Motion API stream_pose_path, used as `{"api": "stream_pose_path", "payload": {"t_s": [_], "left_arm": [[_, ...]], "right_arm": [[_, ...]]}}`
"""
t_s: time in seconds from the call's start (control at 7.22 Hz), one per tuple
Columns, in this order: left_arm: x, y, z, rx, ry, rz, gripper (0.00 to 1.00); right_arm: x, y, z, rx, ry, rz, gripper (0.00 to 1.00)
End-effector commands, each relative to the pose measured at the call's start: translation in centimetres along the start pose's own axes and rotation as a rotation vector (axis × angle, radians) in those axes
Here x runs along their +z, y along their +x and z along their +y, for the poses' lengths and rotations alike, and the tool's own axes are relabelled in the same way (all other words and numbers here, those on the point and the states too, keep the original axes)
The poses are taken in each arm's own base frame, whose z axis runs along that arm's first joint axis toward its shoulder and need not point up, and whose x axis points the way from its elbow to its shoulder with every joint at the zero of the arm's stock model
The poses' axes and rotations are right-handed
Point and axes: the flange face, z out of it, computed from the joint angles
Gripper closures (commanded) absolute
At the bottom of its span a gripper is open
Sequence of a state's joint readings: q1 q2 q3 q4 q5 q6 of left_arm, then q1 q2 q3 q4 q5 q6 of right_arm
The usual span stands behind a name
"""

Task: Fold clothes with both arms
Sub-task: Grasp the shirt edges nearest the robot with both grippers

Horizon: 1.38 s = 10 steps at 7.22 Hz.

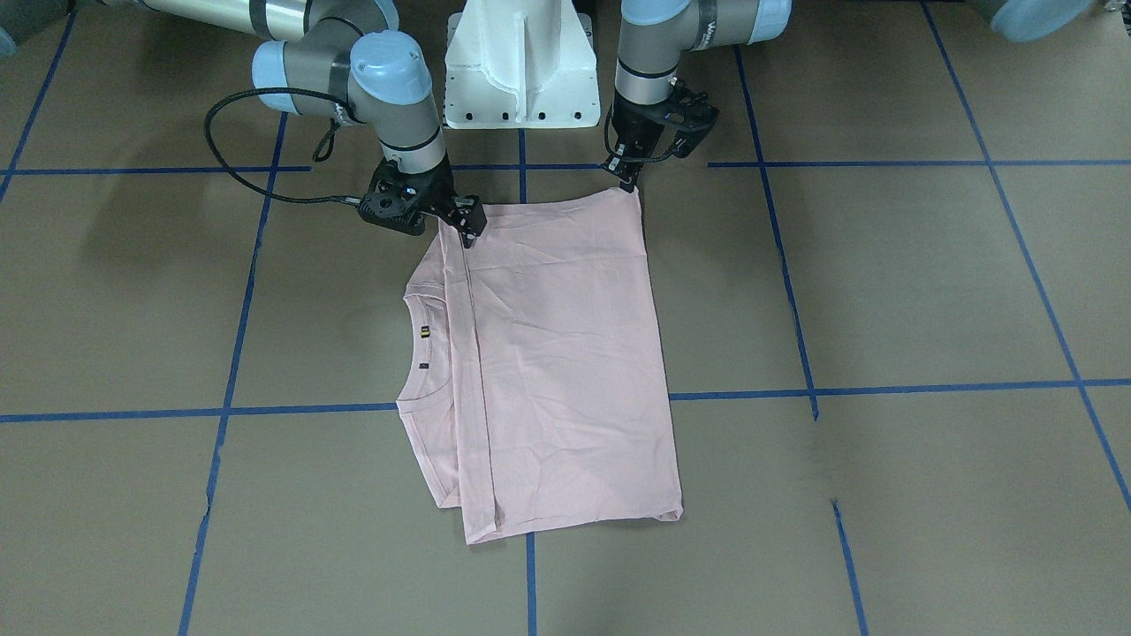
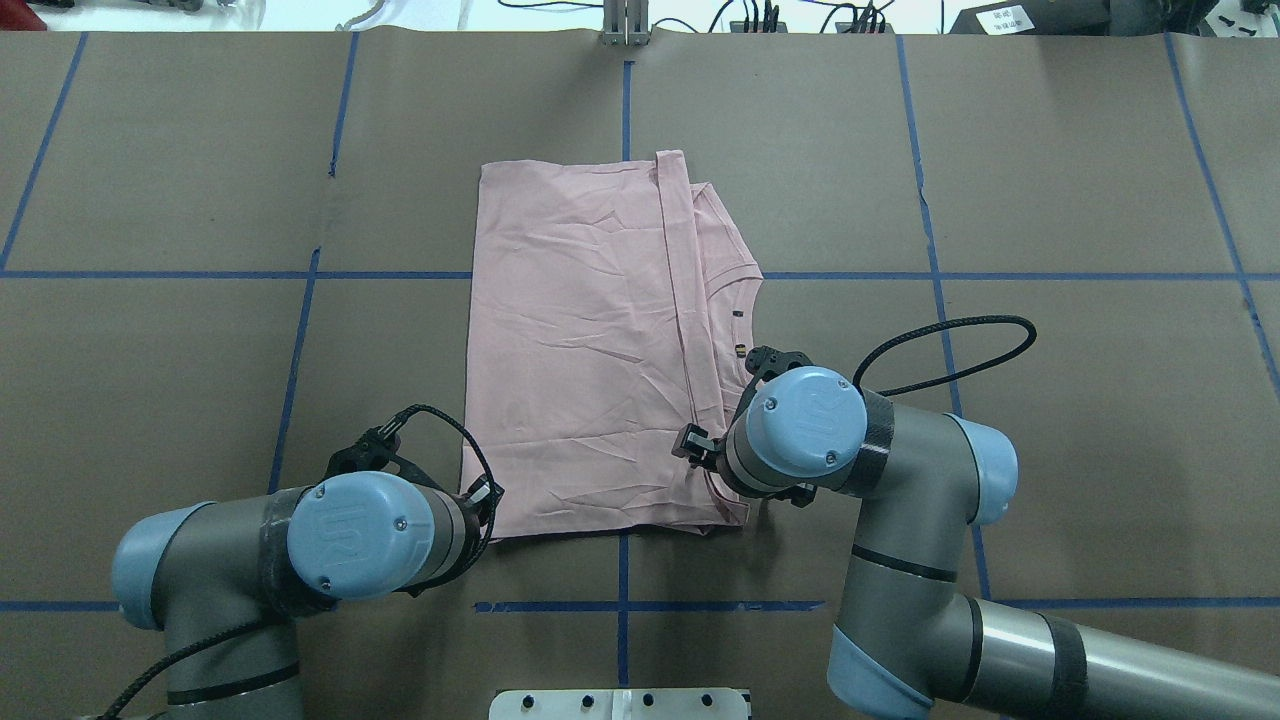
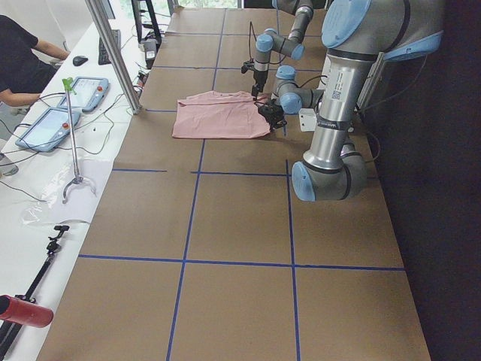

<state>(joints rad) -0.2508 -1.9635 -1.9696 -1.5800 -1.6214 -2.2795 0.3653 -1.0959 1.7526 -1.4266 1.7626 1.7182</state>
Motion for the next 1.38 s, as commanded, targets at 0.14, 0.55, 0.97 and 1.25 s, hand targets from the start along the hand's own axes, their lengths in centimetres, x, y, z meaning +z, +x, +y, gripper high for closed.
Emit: {"api": "stream_pose_path", "payload": {"t_s": [0.14,0.55,0.97,1.25], "left_arm": [[0.0,0.0,0.0,0.001,0.000,0.000,1.00],[0.1,-0.1,0.0,0.000,0.002,-0.003,1.00],[0.1,-0.1,0.2,0.004,-0.001,-0.003,1.00],[-0.3,-0.6,0.7,0.017,-0.009,-0.007,1.00]], "right_arm": [[-0.1,-0.1,0.1,-0.001,-0.001,-0.003,0.79],[-0.2,-0.2,0.1,-0.003,-0.001,-0.004,1.00],[-0.5,-0.4,0.2,-0.005,-0.005,-0.016,1.00],[-2.2,-0.3,0.4,-0.008,-0.033,-0.046,1.00]]}}
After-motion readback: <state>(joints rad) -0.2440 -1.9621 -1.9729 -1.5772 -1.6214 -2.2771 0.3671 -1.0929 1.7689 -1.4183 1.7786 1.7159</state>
